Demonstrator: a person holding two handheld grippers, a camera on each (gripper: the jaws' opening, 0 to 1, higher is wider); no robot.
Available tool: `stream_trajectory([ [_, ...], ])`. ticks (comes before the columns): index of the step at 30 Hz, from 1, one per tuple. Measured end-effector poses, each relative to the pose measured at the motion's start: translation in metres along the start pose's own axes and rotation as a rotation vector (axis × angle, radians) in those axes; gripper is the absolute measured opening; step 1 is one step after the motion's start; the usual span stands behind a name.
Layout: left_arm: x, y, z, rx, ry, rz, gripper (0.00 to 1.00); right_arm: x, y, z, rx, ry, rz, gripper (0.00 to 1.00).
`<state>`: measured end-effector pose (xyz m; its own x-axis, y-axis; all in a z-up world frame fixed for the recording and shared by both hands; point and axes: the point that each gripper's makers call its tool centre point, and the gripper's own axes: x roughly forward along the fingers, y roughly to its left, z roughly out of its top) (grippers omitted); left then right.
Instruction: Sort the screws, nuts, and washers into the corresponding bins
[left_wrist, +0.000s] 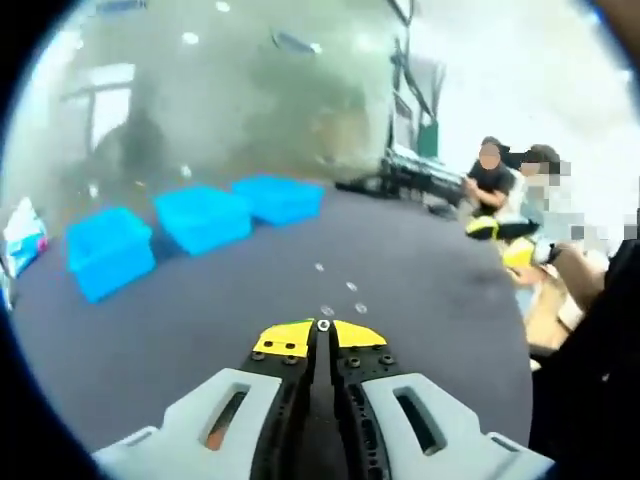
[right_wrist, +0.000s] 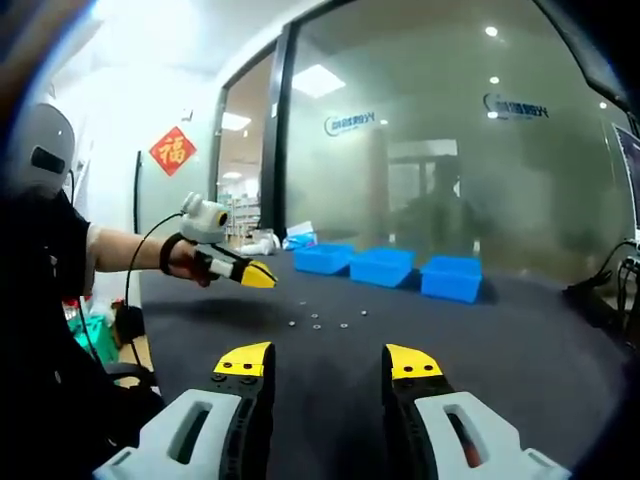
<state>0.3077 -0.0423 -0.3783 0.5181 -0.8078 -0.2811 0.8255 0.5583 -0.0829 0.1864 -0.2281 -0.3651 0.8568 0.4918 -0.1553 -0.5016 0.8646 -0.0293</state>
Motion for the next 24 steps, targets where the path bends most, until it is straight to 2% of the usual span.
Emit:
stream_trajectory([
  [1, -0.003, 0.0, 0.0, 0.007, -0.006, 0.009, 0.05, 0.0, 0.0, 0.0, -0.002, 0.0, 0.0, 0.39],
  [6, -0.017, 0.003, 0.018, 0.043, -0.111, 0.071, 0.05, -0.001, -0.001, 0.004, -0.011, -0.004, -0.004, 0.39],
  [9, -0.022, 0.003, 0.025, 0.061, -0.133, 0.088, 0.05, 0.0, -0.001, 0.006, -0.01, -0.008, -0.006, 0.39],
  [14, -0.027, 0.018, 0.042, 0.051, -0.18, 0.132, 0.05, 0.0, 0.003, 0.007, -0.014, -0.01, -0.003, 0.39],
  [16, -0.03, 0.033, 0.052, 0.036, -0.213, 0.181, 0.04, 0.0, 0.004, 0.008, -0.016, -0.012, -0.002, 0.39],
  [19, -0.032, 0.058, 0.064, 0.038, -0.232, 0.248, 0.04, 0.0, 0.004, 0.008, -0.013, -0.015, -0.001, 0.39],
  [22, -0.031, 0.08, 0.075, 0.033, -0.25, 0.296, 0.04, 0.0, 0.003, 0.007, -0.013, -0.013, -0.003, 0.39],
  [24, -0.028, 0.093, 0.082, -0.014, -0.265, 0.305, 0.04, 0.0, 0.002, 0.006, -0.009, -0.012, -0.004, 0.39],
])
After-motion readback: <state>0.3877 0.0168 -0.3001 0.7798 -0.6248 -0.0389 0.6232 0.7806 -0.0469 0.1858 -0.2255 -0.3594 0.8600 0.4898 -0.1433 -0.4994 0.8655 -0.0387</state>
